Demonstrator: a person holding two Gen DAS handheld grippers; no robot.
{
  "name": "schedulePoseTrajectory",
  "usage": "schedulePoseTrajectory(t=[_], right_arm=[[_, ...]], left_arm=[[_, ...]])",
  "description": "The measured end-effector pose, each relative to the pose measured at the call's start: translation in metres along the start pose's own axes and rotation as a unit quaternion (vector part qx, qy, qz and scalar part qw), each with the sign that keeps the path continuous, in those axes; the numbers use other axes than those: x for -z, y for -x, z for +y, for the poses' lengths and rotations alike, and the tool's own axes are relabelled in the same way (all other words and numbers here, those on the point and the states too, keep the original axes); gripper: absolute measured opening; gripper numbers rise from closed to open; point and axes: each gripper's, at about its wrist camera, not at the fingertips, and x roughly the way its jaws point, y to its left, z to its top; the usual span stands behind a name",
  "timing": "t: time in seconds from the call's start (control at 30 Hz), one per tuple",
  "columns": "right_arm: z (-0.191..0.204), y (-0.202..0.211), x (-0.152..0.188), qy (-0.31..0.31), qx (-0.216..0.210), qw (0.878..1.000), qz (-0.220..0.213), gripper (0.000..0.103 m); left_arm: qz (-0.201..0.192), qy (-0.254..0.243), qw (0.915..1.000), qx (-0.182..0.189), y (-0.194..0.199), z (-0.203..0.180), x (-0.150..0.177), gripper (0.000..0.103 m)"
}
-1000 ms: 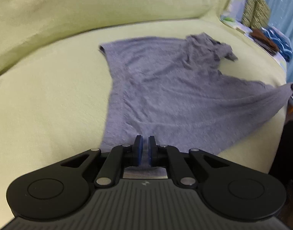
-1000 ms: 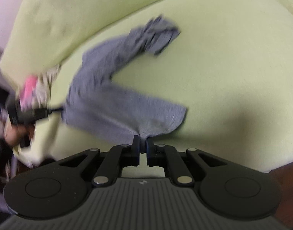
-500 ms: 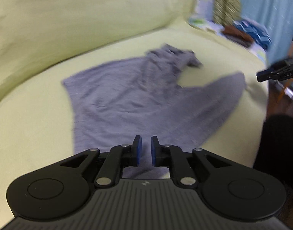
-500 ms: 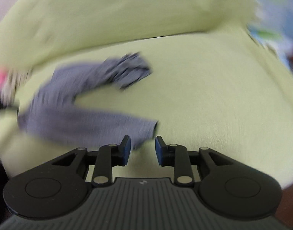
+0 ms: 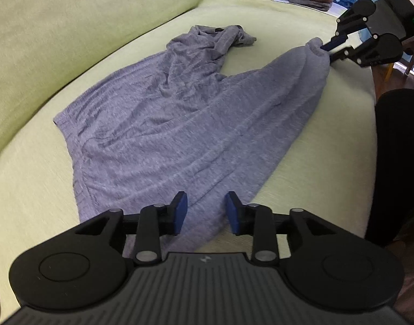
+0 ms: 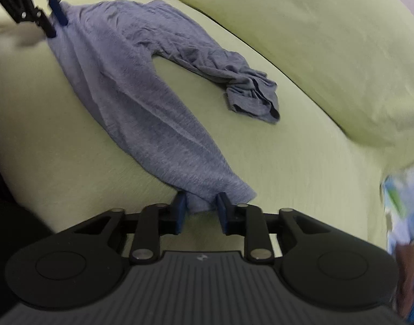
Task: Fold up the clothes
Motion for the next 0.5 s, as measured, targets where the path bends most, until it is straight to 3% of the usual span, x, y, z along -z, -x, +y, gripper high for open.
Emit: schedulePoseTrajectory(t=[0.03, 0.07, 0.37, 0.5], right_arm=[[0.001, 0.000, -0.002, 0.002, 0.000, 1.000, 0.004, 0.007], [0.001, 0.005, -0.002, 0.000, -0.003, 1.000, 0.005, 0.007], [0.021, 0.066, 0.026, 0.030, -0.059, 0.998, 0.024, 0.007], [0.023, 0.073, 0.031, 0.016, -0.042, 0.999, 0.028, 0.010]], left_arm=[[0.002, 0.001, 1.0000, 0.004, 0.000, 0.001, -0.001, 0.027], [0.004, 0.001, 1.0000, 0.007, 0.000, 0.002, -0.002, 0.002], [0.025, -0.037, 0.9983, 0.037, 0.028, 0.000, 0.004, 0.000], [0.029, -0.034, 0.9985, 0.032, 0.039, 0.000, 0.012, 0.000]])
